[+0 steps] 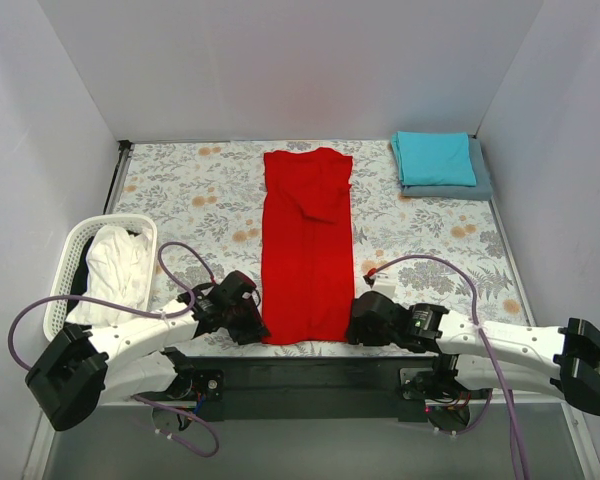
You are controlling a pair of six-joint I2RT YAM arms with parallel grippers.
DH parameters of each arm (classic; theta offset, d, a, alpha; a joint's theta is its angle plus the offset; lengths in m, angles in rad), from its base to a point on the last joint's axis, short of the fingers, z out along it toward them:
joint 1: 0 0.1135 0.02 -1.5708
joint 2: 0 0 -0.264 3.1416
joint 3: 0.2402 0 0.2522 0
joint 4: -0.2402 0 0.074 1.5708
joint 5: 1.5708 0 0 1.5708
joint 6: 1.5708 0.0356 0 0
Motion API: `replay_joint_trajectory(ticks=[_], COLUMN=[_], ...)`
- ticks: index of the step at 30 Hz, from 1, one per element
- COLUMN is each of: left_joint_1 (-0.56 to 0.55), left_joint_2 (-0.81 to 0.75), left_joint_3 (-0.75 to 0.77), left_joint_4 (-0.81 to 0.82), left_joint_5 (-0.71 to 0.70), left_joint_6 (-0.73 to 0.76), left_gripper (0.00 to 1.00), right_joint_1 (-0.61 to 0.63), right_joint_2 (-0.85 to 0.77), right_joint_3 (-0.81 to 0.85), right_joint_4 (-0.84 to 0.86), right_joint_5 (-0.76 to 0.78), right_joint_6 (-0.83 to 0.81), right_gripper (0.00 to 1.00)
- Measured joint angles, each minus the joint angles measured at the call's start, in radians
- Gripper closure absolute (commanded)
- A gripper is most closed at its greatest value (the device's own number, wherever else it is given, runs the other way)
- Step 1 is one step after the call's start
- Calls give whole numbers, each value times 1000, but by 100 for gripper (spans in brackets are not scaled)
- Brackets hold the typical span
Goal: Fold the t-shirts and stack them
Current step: Fold the tshirt
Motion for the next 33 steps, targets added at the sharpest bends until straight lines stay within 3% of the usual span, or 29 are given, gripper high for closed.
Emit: replay_joint_trajectory(ticks=[9, 12, 13, 15, 16, 18, 25, 33], left_joint_1=[-24, -34, -38, -45, -48, -53, -65, -141], left_joint_2=[13, 16, 17, 19, 20, 21, 9, -21], left_joint_3=[-5, -6, -7, -7, -7, -7, -7, 4], left_joint_4=[0, 5, 7, 11, 13, 14, -6, -97], left_joint_5=[-8, -8, -8, -8, -8, -9, -12, -26], left_joint_6=[-40, -50, -53, -58, -58, -63, -71, -95], left_gripper=[92, 96, 98, 100, 100, 100, 100, 100], right_joint_1=[-8, -15, -16, -19, -20, -22, -23, 20], right_joint_2=[48, 63, 70, 84, 86, 85, -32, -122], right_joint_3=[-11, -16, -16, -20, -24, -34, -111, -108], right_joint_4=[51, 84, 91, 106, 114, 129, 152, 17], right_joint_5=[8, 11, 12, 9, 7, 2, -39, -82], right_joint_6=[22, 22, 21, 21, 23, 27, 37, 27], right_gripper=[45, 59, 69, 80, 91, 99, 99, 99])
